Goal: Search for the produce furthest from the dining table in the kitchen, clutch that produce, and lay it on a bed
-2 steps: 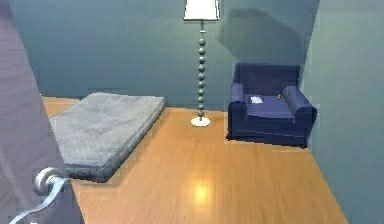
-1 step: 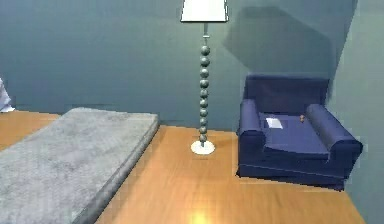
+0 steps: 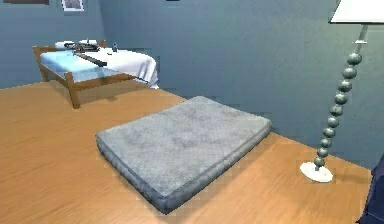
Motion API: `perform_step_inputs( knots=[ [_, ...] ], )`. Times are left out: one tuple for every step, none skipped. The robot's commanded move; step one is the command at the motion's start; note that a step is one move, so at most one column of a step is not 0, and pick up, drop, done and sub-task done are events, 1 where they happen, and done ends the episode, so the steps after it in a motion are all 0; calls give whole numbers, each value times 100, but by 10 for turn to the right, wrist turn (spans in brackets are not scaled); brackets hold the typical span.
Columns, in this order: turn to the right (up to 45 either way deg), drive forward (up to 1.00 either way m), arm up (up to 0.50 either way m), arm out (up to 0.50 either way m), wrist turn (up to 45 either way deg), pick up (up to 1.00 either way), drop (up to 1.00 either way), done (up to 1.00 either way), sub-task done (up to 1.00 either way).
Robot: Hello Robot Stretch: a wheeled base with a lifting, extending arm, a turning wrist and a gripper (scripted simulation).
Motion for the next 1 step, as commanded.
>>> perform_step_inputs(
  knots=[
    [0, 45, 0, 0, 0, 0, 0, 0, 0]
  ],
)
